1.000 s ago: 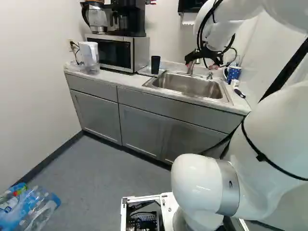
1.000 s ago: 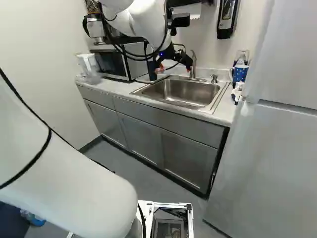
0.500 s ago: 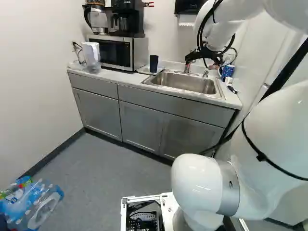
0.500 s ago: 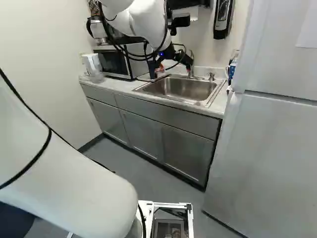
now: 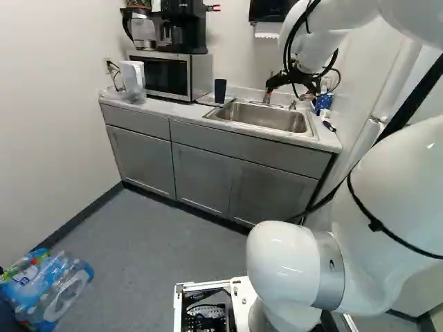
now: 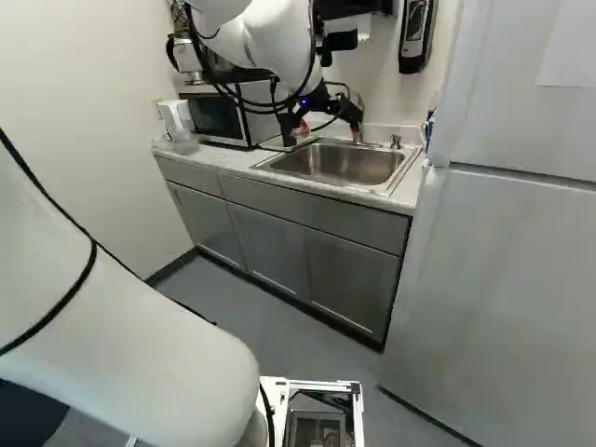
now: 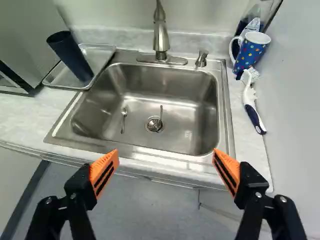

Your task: Rinse the cup and place it in the tray

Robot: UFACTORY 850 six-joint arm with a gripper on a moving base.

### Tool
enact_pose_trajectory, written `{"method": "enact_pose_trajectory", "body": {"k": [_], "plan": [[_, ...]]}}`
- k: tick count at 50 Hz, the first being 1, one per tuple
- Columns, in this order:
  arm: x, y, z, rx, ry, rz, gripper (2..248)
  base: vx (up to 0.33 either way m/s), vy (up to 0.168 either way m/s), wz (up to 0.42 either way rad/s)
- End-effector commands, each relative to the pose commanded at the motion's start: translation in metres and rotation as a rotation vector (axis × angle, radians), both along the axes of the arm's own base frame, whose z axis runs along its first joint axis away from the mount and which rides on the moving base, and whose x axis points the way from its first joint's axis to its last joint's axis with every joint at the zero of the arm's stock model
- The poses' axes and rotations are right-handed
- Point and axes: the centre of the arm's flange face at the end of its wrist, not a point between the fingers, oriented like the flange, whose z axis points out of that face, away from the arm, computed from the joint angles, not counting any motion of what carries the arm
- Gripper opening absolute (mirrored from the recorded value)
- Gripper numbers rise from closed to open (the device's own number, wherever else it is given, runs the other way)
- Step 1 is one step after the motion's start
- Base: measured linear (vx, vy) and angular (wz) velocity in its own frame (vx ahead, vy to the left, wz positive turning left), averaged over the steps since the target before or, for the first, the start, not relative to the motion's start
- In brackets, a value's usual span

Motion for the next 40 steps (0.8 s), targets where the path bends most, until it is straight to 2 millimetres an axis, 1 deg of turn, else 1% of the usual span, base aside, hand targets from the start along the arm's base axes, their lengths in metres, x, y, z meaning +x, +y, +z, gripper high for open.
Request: {"method": "enact_pose_trajectory", "body": {"k": [20,40], "plan": [[0.000,0.004,-0.009,-0.004,-0.009,0.007,247,0.000,0.000,0.000],[0.000,0.013,-0.031,-0.013,-0.030,0.024,247,0.000,0.000,0.000]]}}
